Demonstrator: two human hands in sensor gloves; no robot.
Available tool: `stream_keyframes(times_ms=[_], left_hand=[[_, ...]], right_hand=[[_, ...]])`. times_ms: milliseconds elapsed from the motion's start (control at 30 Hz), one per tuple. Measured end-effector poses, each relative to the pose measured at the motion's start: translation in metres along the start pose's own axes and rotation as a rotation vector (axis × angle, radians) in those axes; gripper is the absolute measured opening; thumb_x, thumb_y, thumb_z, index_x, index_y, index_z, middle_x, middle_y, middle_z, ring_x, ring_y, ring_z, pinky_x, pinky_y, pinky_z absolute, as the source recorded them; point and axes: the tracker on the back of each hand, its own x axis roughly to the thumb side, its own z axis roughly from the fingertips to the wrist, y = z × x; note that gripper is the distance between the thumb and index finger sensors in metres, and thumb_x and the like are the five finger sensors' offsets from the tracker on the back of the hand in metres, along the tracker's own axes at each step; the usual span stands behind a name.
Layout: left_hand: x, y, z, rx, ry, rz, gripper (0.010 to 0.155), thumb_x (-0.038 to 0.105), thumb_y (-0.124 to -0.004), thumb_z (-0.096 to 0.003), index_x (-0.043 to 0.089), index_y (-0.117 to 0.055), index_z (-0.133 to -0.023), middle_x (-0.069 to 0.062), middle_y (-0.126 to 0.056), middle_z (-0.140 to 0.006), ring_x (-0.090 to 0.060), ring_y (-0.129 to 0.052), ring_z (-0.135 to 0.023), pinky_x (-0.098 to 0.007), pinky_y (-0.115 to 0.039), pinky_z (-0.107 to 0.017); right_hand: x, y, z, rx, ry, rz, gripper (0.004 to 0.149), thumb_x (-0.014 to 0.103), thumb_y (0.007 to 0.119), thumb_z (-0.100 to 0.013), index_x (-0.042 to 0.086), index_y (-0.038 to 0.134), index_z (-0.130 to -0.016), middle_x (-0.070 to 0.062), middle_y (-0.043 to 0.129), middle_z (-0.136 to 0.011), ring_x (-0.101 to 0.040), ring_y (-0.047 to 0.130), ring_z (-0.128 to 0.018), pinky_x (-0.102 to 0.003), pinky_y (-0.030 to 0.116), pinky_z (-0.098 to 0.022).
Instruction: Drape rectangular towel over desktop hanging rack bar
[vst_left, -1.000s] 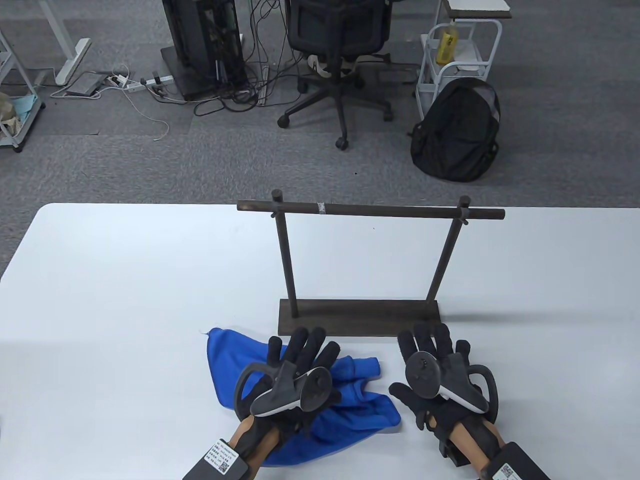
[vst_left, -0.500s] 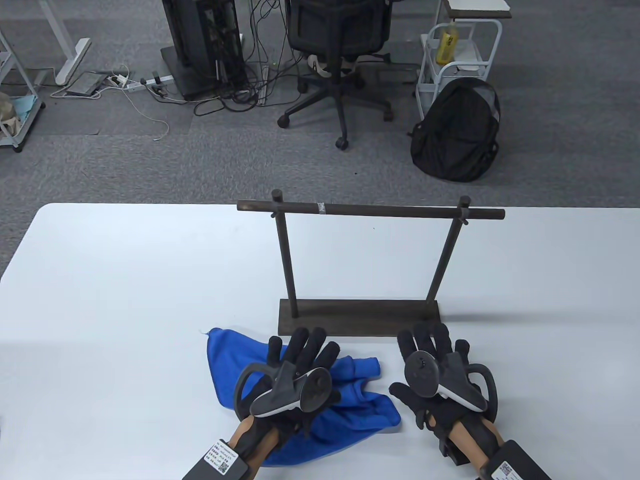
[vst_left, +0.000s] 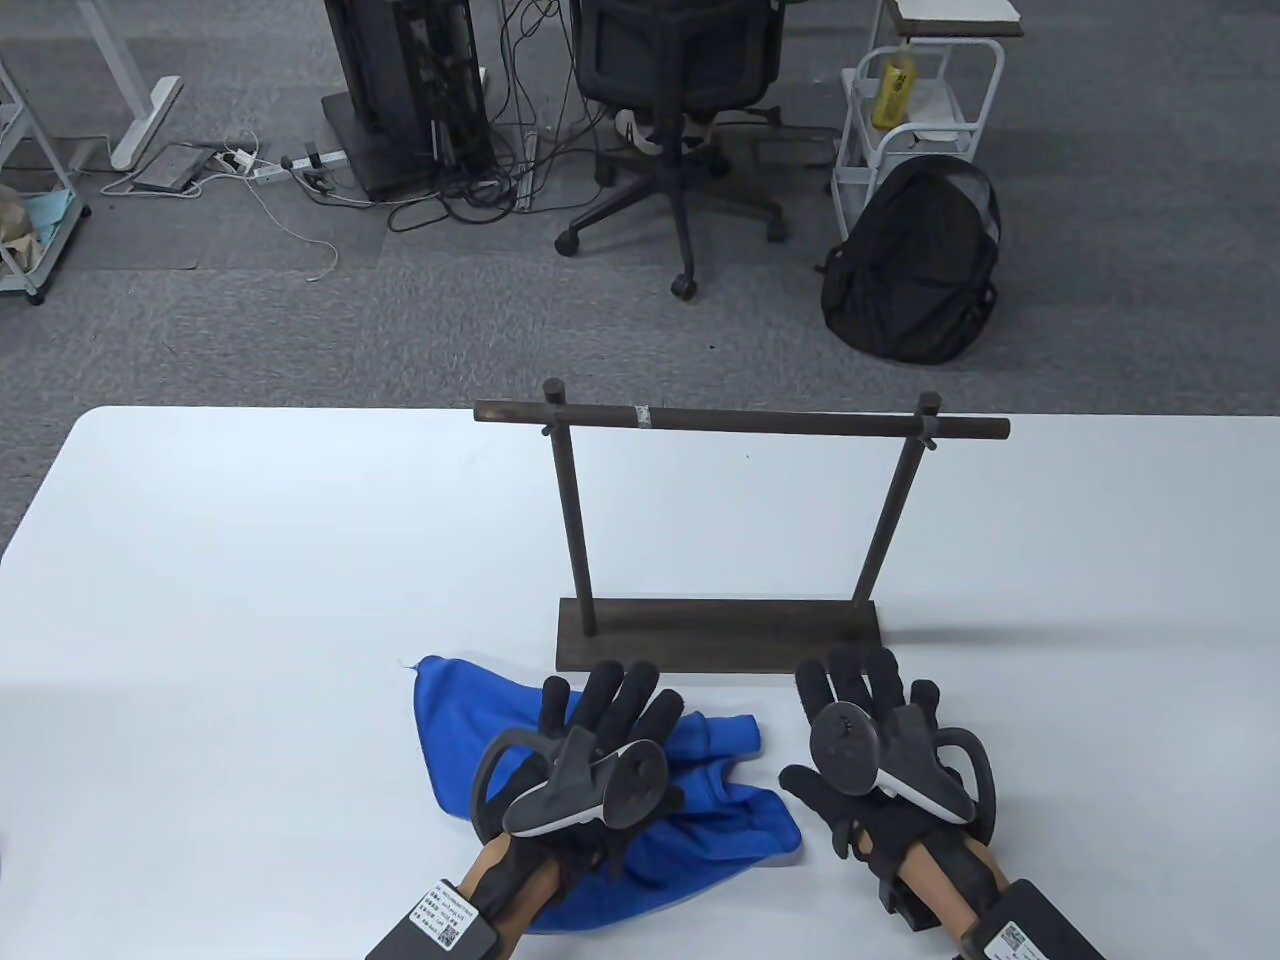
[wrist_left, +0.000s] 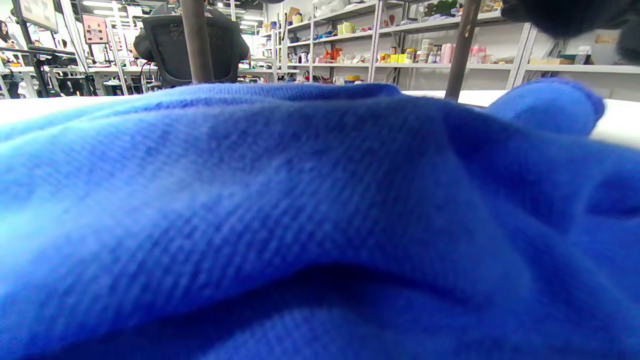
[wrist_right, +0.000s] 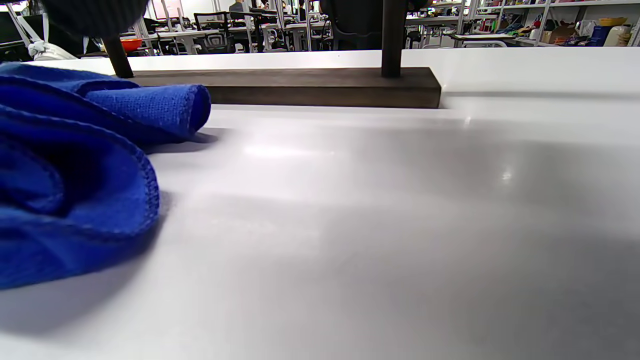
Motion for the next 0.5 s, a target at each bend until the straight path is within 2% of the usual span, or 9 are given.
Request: stream_keyframes(times_ms=[333, 400, 433, 467, 500], left_hand=[[-0.009, -0.001, 0.0, -0.012, 0.033, 0.025, 0.081, 0.072, -0.055, -0.0403, 0.039, -0.029, -0.11, 0.002, -0.021, -0.122, -0.035, -0.03, -0.117, -0.065, -0.034, -0.077], [-0.026, 0.002, 0.001, -0.007, 0.084, 0.034, 0.08, 0.07, -0.058, -0.0406, 0.037, -0.036, -0.11, 0.002, -0.024, -0.122, -0.035, -0.033, -0.116, -0.065, -0.035, -0.076], [-0.037, 0.002, 0.001, -0.012, 0.108, 0.047, 0.078, 0.069, -0.059, -0.041, 0.036, -0.04, -0.109, -0.002, -0.028, -0.122, -0.035, -0.036, -0.116, -0.065, -0.036, -0.076], [-0.045, 0.001, 0.002, -0.022, 0.123, 0.06, 0.076, 0.068, -0.061, -0.0414, 0.035, -0.046, -0.109, -0.001, -0.034, -0.122, -0.035, -0.04, -0.116, -0.066, -0.037, -0.075], [-0.059, -0.001, 0.002, -0.062, 0.16, 0.084, 0.075, 0.067, -0.061, -0.0419, 0.035, -0.048, -0.109, -0.001, -0.032, -0.122, -0.037, -0.038, -0.115, -0.066, -0.037, -0.075]], right_hand=[[0.0, 0.0, 0.0, -0.004, 0.001, 0.0, 0.094, 0.063, 0.068, -0.041, 0.028, 0.004, -0.1, -0.01, 0.004, -0.116, -0.047, 0.006, -0.105, -0.071, 0.02, -0.067], [-0.001, 0.0, 0.001, -0.001, 0.002, 0.001, 0.094, 0.063, 0.068, -0.041, 0.028, 0.004, -0.1, -0.01, 0.003, -0.116, -0.047, 0.006, -0.105, -0.071, 0.02, -0.068], [-0.001, 0.0, 0.001, -0.002, 0.003, -0.003, 0.094, 0.063, 0.069, -0.041, 0.028, 0.004, -0.1, -0.01, 0.004, -0.116, -0.047, 0.006, -0.105, -0.071, 0.02, -0.067], [-0.001, 0.0, 0.0, -0.002, 0.003, -0.004, 0.094, 0.063, 0.069, -0.041, 0.028, 0.004, -0.1, -0.01, 0.003, -0.116, -0.047, 0.006, -0.105, -0.071, 0.02, -0.068], [-0.001, 0.0, 0.0, -0.003, 0.004, -0.001, 0.094, 0.062, 0.069, -0.041, 0.028, 0.004, -0.1, -0.01, 0.003, -0.116, -0.047, 0.006, -0.105, -0.071, 0.02, -0.068]])
